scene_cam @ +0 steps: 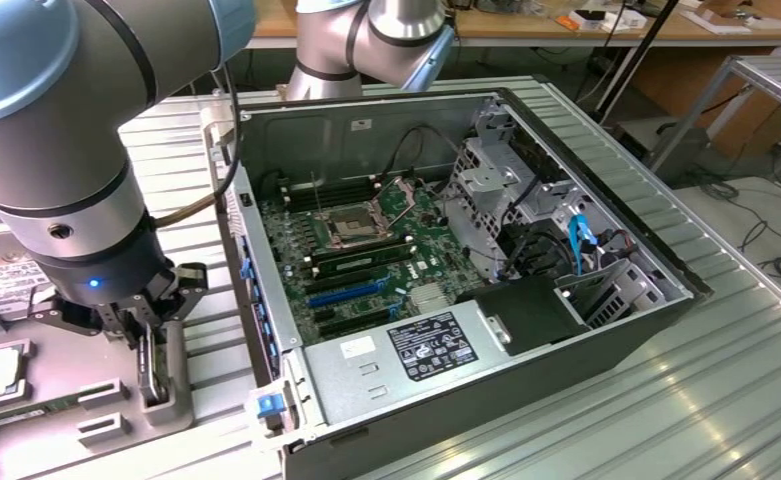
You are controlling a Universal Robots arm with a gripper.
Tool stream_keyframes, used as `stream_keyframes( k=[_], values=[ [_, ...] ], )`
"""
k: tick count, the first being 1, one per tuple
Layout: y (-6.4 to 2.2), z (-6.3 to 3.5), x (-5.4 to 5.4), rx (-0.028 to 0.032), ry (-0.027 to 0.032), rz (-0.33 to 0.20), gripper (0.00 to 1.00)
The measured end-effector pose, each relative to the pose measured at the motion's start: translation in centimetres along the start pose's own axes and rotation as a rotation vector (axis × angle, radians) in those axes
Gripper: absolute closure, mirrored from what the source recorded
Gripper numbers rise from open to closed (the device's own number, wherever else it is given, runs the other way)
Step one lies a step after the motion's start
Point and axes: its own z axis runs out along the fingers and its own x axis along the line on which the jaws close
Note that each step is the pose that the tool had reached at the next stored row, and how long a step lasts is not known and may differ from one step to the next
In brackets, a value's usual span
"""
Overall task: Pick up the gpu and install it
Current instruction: 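Pick up the gpu and move the gpu toward the slot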
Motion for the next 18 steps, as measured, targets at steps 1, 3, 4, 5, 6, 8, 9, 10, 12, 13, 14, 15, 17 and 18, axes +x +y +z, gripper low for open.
stream_keyframes(
  k=[1,3,4,5,6,8,9,10,12,13,14,15,17,18],
  values=[
    [0.01,-0.16,0.0,0.0000,0.0002,0.000,0.73],
    [0.03,-0.59,0.0,0.0000,0.0008,0.000,0.73],
    [0.03,-0.76,0.0,0.0000,0.0008,0.000,0.73],
    [0.05,-1.07,0.0,0.0000,0.0011,0.000,0.73],
    [0.05,-1.23,0.0,-0.0001,0.0013,0.000,0.73],
    [0.08,-1.82,0.0,-0.0006,0.0013,0.000,0.73],
    [0.10,-2.25,-0.1,-0.0009,0.0014,0.000,0.73],
    [0.11,-2.49,-0.1,-0.0010,0.0014,0.000,0.73],
    [0.14,-3.09,-0.1,-0.0012,0.0014,0.000,0.73],
    [0.15,-3.28,-0.1,-0.0012,0.0015,0.000,0.73],
    [0.16,-3.60,-0.1,-0.0013,0.0015,0.000,0.73],
    [0.18,-3.91,-0.1,-0.0013,0.0015,0.000,0.73],
    [0.18,-4.05,-0.1,-0.0014,0.0014,0.000,0.73],
    [0.18,-4.05,-0.1,-0.0014,0.0014,0.000,0.73]
  ],
)
